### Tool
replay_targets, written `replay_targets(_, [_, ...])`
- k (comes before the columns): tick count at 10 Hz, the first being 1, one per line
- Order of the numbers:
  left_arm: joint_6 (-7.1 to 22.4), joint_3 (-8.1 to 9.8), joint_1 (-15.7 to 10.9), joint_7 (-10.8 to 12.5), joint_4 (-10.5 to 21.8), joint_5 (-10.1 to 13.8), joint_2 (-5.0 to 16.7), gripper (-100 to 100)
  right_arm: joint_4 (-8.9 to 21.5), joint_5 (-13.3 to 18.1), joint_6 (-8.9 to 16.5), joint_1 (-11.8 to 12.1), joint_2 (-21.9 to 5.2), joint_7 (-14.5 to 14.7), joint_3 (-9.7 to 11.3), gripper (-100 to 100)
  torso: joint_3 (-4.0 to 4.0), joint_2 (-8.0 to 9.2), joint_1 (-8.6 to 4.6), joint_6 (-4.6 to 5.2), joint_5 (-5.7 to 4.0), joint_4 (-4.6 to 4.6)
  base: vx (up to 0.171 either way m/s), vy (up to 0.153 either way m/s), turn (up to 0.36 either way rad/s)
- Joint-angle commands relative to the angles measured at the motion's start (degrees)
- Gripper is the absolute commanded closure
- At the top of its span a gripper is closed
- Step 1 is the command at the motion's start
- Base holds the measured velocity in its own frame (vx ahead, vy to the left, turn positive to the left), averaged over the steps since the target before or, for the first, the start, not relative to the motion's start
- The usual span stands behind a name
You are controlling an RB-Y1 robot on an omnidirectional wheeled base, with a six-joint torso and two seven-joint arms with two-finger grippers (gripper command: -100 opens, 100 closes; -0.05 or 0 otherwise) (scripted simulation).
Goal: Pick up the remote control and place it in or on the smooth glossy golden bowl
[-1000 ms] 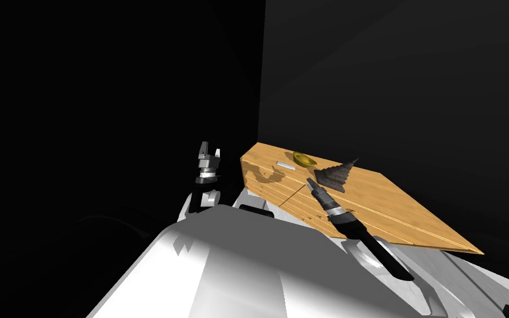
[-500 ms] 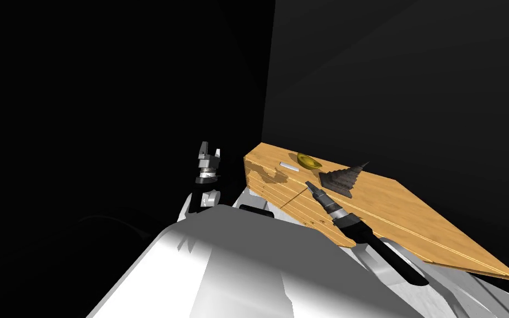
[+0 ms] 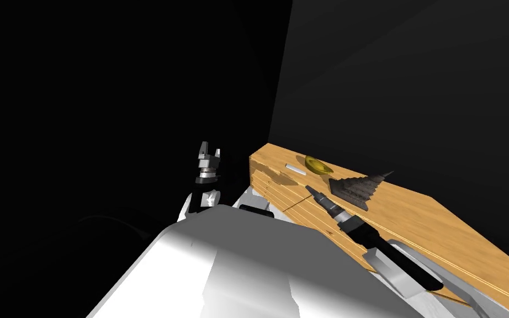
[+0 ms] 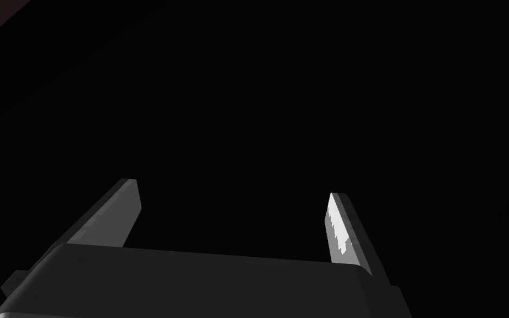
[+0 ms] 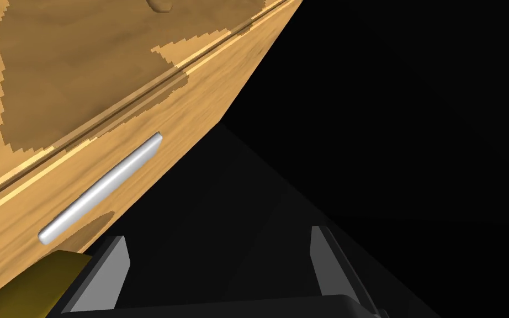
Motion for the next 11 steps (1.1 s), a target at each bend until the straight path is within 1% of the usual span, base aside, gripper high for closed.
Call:
replay_targets(1, [0.0, 0.0, 0.0, 0.0, 0.0, 0.0, 0.0, 0, 0.01, -0.06, 0.19, 0.13, -1.67, 0.15, 0.15, -100, 0.0, 0.0, 0.0, 0.0, 0.0, 0.0, -0.005, -0.014, -0.029])
replay_targets(2, [0.0, 0.0, 0.01, 0.0, 0.0, 0.0, 0.0, 0, 0.85, -0.79, 0.32, 1.46, -3.98, 0.52, 0.55, -100, 0.0, -0.01, 0.02, 0.03, 0.0, 0.0, -0.012, -0.01, 0.339])
replay_targets(3, [0.0, -0.01, -0.01, 0.0, 0.0, 0.0, 0.0, 0, 0.85, -0.79, 0.32, 1.46, -5.78, 0.52, 0.55, -100, -0.01, -0.01, 0.03, -0.07, 0.01, -0.01, -0.016, -0.023, 0.22])
replay_targets(4, [0.0, 0.0, 0.0, 0.0, 0.0, 0.0, 0.0, 0, 0.85, -0.79, 0.32, 1.46, -6.38, 0.52, 0.55, -100, -0.01, -0.01, 0.0, 0.0, 0.0, 0.0, -0.007, -0.016, -0.019])
replay_targets(5, [0.0, 0.0, 0.01, 0.0, 0.0, 0.0, 0.0, 0, 1.73, -1.52, 0.46, 2.76, -8.71, 0.87, 0.97, -100, -0.01, -0.01, 0.02, 0.04, 0.0, 0.0, -0.012, -0.013, 0.361])
replay_targets(6, [0.0, -0.01, -0.01, 0.0, 0.0, 0.0, 0.0, 0, 1.73, -1.52, 0.46, 2.76, -10.19, 0.87, 0.97, -100, -0.02, -0.03, 0.02, -0.07, 0.0, -0.01, -0.014, -0.026, 0.2])
replay_targets(7, [0.0, 0.0, 0.0, 0.0, 0.0, 0.0, 0.0, 0, 1.73, -1.52, 0.46, 2.76, -11.12, 0.87, 0.97, -100, -0.01, -0.02, -0.01, 0.02, 0.0, 0.0, -0.005, -0.016, -0.054])
replay_targets(8, [0.0, 0.01, 0.01, 0.0, 0.0, 0.0, 0.0, 0, 2.66, -2.23, 0.63, 4.03, -13.25, 1.2, 1.4, -100, -0.01, -0.02, 0.01, 0.05, 0.0, 0.0, -0.006, -0.017, 0.36])
replay_targets(9, [0.0, -0.01, -0.01, 0.0, 0.0, 0.0, 0.0, 0, 2.66, -2.23, 0.63, 4.03, -15.06, 1.2, 1.4, -100, -0.03, -0.05, 0.01, -0.07, 0.0, -0.01, -0.01, -0.03, 0.2])
replay_targets(10, [0.0, 0.0, 0.01, 0.0, 0.0, 0.0, 0.0, 0, 2.66, -2.23, 0.63, 4.03, -15.88, 1.2, 1.4, -100, -0.03, -0.05, -0.02, 0.02, -0.01, -0.01, -0.004, -0.015, -0.032])
replay_targets(11, [0.0, 0.01, 0.01, 0.0, 0.0, 0.0, 0.0, 0, 3.65, -2.93, 0.82, 5.26, -18.08, 1.51, 1.87, -100, -0.02, -0.04, 0.02, 0.05, -0.01, 0.0, -0.003, -0.015, 0.327])
